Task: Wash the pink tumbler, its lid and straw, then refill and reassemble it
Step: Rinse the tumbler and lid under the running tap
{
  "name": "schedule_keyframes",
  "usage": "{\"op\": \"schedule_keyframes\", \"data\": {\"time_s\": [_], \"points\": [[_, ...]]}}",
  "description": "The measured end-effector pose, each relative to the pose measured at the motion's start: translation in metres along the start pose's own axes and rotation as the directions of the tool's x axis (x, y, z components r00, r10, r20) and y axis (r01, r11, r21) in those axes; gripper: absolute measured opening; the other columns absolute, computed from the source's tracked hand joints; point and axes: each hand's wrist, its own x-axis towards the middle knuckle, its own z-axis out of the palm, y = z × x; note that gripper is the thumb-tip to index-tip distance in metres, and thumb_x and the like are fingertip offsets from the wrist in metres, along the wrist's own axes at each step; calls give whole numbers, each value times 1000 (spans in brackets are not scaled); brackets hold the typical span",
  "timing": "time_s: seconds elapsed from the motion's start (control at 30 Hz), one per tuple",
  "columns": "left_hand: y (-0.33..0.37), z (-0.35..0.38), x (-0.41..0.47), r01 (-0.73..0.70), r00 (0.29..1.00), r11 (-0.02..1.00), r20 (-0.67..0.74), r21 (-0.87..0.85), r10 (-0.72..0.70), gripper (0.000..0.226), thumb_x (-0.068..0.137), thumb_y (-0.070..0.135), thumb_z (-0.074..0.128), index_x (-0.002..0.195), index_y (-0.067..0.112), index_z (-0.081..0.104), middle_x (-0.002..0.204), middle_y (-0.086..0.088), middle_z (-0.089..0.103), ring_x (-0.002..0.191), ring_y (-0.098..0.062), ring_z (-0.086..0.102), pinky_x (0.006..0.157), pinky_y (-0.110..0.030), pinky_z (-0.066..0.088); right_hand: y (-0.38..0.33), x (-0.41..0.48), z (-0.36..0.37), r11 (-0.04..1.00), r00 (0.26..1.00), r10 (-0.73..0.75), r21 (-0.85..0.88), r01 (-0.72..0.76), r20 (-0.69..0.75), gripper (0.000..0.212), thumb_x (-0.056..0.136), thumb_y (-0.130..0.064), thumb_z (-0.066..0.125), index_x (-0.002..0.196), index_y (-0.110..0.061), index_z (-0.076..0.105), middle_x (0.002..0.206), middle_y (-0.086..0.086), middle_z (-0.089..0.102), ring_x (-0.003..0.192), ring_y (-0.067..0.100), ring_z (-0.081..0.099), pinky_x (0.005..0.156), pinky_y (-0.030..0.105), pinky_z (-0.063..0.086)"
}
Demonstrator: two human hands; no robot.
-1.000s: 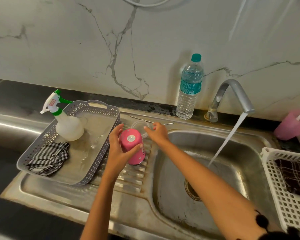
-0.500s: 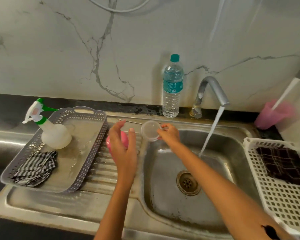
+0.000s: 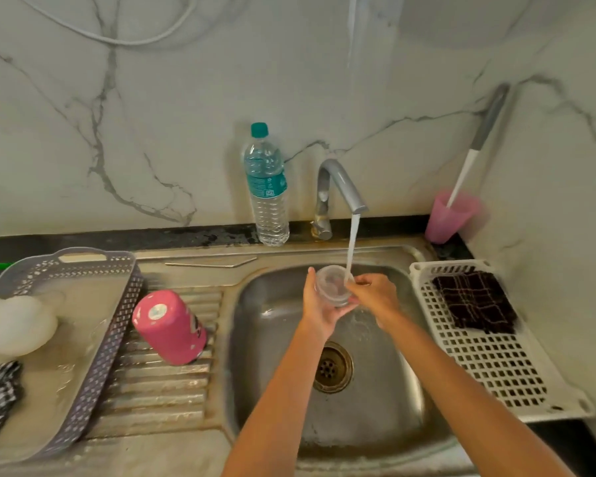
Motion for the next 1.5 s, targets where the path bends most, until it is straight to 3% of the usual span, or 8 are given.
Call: {"op": "schedule_keyframes", "data": {"time_s": [0.2,0.53,0.63,0.77,0.93,1.2,1.37,1.5], "points": [[-3,8,6,24,998,992,51,124,-31,49,99,51,41,124,11,57,117,-15,63,104,-29,63,75,-42,55,7,-1,5,807,871,-491,-381,451,-7,16,94,-21,57,101,-11,67,101,0,57,101,17,53,92,37,46],[17,1,12,46,999,983,-11,180,-45,58,99,51,40,121,3,62,99,-15,72,97,-27,67,87,-39,50,12,-17,2,528,752,-594,-568,632,284,31,103,-32,31,123,-25,54,126,-8,54,129,9,41,117,53,-6],[19,4,8,51,998,982,28,184,-57,53,101,48,41,114,4,67,96,-14,73,91,-25,70,82,-37,52,7,-21,7,636,761,-570,-421,647,309,37,103,-31,35,137,-23,45,141,-4,46,140,14,29,117,53,-9],[26,-2,8,81,994,989,62,127,-89,56,100,51,37,117,4,62,99,-18,71,91,-27,68,81,-39,54,18,-14,-2,479,702,-575,-523,705,420,37,95,-44,51,125,-21,56,129,-6,55,128,10,42,120,51,2],[9,-11,9,104,993,989,35,104,-108,66,96,66,34,133,17,59,121,-14,67,113,-32,62,92,-52,49,8,-16,-8,817,810,-542,-85,570,221,18,91,-34,62,91,-16,65,84,-9,65,81,1,62,88,32,52],[-1,-12,8,-42,999,981,4,187,42,61,85,46,70,133,11,56,129,-13,62,111,-24,64,87,-34,53,-27,-4,5,893,960,189,371,-255,206,46,98,-54,38,108,-16,63,102,8,67,95,23,66,89,39,54],[9,-14,13,-174,985,929,72,326,159,68,84,50,70,129,0,59,130,-25,60,120,-40,59,105,-49,46,-13,0,4,856,930,28,471,-212,368,40,88,-34,67,119,-10,62,114,14,67,102,25,67,88,36,53],[12,-6,8,-118,992,943,1,310,123,62,95,52,52,126,-1,62,119,-24,67,110,-36,66,81,-39,59,-8,-4,21,934,973,13,345,-94,229,37,85,-43,68,114,-20,60,111,5,64,101,20,64,91,40,53]]}}
